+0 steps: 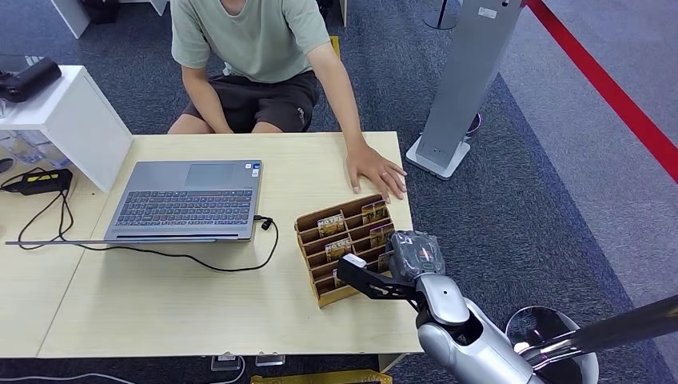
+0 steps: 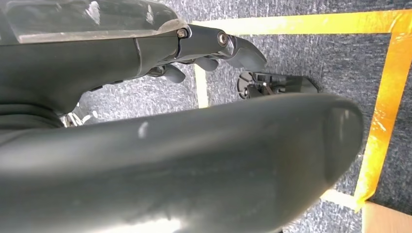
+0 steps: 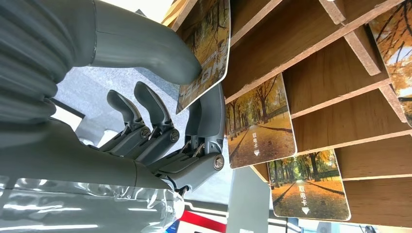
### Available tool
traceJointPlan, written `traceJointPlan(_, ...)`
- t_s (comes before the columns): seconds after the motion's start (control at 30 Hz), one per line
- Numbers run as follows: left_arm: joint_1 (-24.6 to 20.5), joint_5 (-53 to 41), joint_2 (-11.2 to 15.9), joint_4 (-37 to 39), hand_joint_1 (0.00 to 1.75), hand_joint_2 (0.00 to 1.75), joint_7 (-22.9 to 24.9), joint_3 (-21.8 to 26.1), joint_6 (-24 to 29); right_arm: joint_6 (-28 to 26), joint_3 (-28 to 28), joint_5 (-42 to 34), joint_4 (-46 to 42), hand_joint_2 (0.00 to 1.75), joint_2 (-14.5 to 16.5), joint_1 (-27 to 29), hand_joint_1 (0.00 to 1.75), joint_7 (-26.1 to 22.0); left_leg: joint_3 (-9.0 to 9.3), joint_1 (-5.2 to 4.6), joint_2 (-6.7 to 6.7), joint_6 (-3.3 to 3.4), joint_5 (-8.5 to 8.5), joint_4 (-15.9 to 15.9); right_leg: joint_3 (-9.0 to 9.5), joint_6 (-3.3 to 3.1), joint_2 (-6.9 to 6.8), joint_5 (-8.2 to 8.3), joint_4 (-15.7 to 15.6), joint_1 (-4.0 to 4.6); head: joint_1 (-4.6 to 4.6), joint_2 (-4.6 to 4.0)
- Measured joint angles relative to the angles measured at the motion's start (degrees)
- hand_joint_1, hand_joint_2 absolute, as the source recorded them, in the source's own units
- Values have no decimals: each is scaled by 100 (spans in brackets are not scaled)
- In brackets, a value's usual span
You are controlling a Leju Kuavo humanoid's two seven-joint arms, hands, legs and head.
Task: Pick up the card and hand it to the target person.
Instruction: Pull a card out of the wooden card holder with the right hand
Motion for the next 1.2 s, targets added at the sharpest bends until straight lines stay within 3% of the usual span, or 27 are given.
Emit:
traceJointPlan(0.37,-4,135,9,0,0,0,-4,-85,29,-69,16,30,-40,175,26,-104,154,-18,0,0,0,0,1,0,1,-1,2,4,1,0,-2,0)
traceJointPlan(0.87,-15,233,12,0,0,0,-16,-183,19,-58,209,-291,-534,175,107,-1114,154,-42,-8,0,-1,-1,4,0,-3,1,2,6,2,0,2,0)
traceJointPlan(1.03,-39,238,14,0,0,0,-13,-254,26,-325,368,-684,-52,175,339,-1632,154,-264,-13,0,-2,-2,5,0,-5,1,0,6,4,0,-5,0)
traceJointPlan(1.2,-78,167,16,0,0,0,1,-389,11,-967,524,-1024,1160,175,800,-2302,154,-791,-22,1,-4,-2,11,0,-11,-2,-3,9,8,1,-4,0)
